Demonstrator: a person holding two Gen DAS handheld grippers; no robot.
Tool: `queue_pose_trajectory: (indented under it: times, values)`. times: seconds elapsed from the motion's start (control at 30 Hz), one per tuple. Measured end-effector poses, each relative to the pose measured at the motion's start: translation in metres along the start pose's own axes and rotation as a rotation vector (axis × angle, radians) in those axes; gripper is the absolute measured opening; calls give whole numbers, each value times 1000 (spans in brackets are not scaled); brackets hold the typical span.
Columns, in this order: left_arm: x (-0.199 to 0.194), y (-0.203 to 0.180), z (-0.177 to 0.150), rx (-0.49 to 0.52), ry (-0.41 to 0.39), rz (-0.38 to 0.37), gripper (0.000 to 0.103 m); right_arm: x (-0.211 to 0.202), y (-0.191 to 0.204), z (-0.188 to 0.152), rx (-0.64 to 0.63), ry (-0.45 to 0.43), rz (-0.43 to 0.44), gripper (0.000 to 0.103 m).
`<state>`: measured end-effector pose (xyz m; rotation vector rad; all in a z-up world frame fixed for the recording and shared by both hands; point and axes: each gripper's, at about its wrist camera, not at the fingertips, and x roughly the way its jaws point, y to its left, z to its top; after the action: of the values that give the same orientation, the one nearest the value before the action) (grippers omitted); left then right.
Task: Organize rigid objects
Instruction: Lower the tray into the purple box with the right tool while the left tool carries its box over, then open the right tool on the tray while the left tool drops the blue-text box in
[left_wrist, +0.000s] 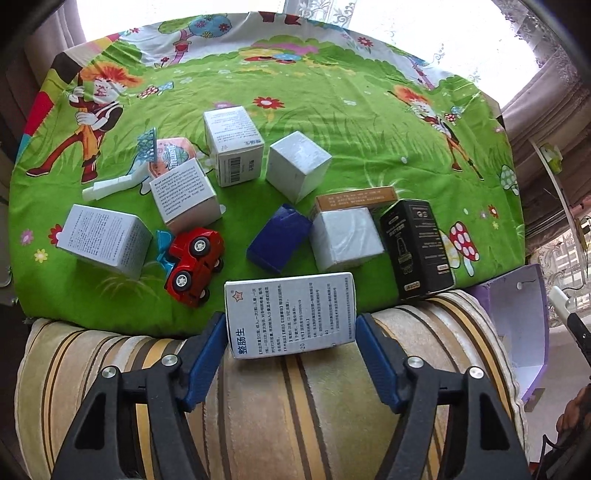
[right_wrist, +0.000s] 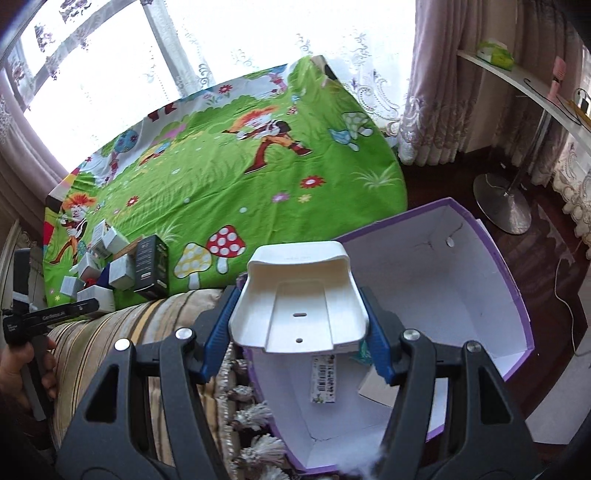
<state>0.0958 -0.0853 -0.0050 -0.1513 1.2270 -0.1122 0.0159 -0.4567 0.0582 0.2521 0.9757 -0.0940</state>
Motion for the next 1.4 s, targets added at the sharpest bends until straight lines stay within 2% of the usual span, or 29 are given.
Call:
queue_pose_trajectory:
  times: [0.1, 0.3, 0.43, 0.63, 0.83, 1.03, 1.23, 1.4]
  values:
    - [-14, -18, -3, 44, -43, -52, 71, -1, -20, -2, 35, -3, -22, 67]
    - [-36, -82, -9, 242, -118, -167, 71, -6, -50, -6, 84, -25, -81, 67]
    - [-34, -128, -12, 382, -119, -232, 71, -4, -69, -7, 130, -33, -109, 67]
    - [-31, -183, -19, 521, -108, -284, 71, -3, -94, -11, 178, -33, -150, 67]
    - [-25, -216, -25, 589, -86, -309, 71, -2, -112, -9, 212, -44, -172, 67]
    - [-22, -241, -35, 645, -65, -327, 71, 3, -110, -2, 201, -48, -162, 67]
    - [-16, -249, -37, 642, -15, -344, 76, 8, -99, 6, 174, -53, -136, 67]
    - [-16, -245, -37, 624, -8, -356, 82, 9, -94, 6, 158, -44, -128, 71]
